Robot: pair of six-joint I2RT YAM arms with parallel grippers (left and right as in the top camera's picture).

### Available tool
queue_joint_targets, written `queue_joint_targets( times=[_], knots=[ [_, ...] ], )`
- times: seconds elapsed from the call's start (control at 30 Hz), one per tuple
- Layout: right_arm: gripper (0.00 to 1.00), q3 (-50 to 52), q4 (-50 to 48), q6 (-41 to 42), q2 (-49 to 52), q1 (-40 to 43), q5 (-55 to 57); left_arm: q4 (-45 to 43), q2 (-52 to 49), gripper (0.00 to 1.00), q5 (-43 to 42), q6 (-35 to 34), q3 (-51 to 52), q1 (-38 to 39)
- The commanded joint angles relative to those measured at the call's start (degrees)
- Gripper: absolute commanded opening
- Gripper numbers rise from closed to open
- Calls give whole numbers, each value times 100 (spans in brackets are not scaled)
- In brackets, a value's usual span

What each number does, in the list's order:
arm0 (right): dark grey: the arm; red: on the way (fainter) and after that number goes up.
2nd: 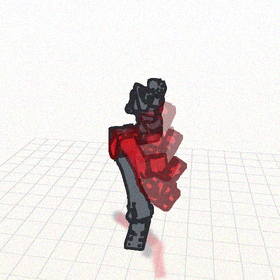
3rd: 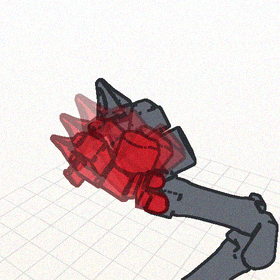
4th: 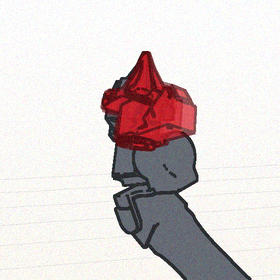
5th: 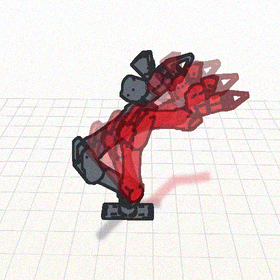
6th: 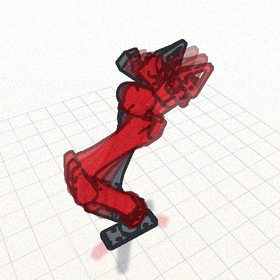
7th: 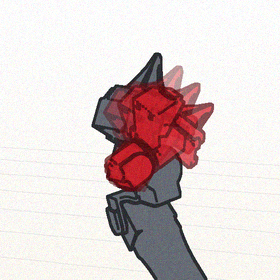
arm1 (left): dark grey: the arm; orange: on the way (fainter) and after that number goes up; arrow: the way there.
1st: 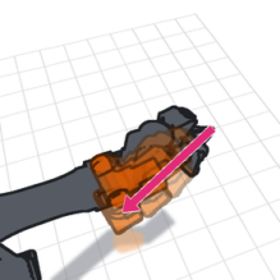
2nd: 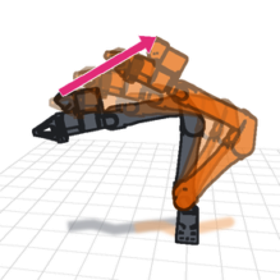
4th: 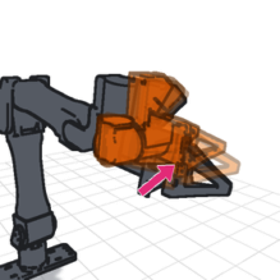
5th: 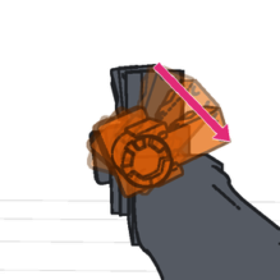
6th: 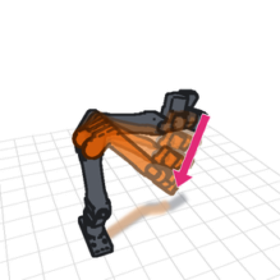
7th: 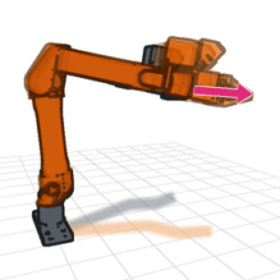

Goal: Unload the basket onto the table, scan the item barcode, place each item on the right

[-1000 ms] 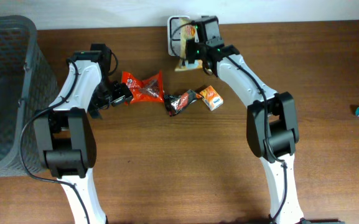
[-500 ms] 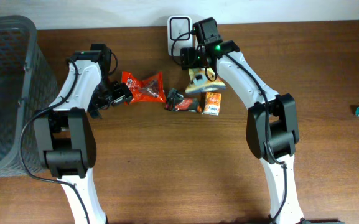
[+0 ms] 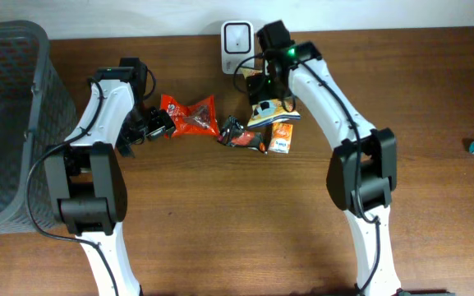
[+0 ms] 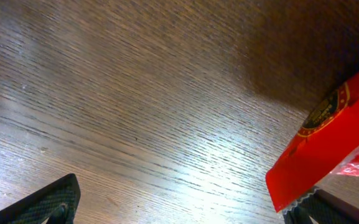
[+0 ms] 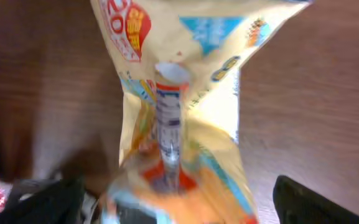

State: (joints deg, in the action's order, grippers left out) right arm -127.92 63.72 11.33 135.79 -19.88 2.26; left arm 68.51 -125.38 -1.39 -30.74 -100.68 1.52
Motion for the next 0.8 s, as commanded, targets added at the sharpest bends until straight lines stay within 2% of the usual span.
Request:
queue_joint_targets(
  times=[0.0,0.1,0.2,0.43,0.53,0.67,0.77],
  knots=[
    [89,-310,730,-170,-334,-42,-50,4,-31,99,76,-52,37,-20],
    [87,-57,772,-168,-225,-42,-48,7,-31,99,76,-52,37,-20],
    [82,372,442,-166,-109,-39,-50,7,-31,99,76,-52,37,-20],
    [79,796,-162,-168,-72,-42,-52,7,-31,99,76,-52,37,-20],
    [70,885,-238,-166,-70,-42,-55,7,-31,99,76,-52,37,-20],
    [68,1200,-551,-164,-42,-42,-57,7,-31,99,76,-52,37,-20],
    [43,1451,-776,-164,-39,-42,-57,4,-31,99,76,-52,37,-20]
  ],
)
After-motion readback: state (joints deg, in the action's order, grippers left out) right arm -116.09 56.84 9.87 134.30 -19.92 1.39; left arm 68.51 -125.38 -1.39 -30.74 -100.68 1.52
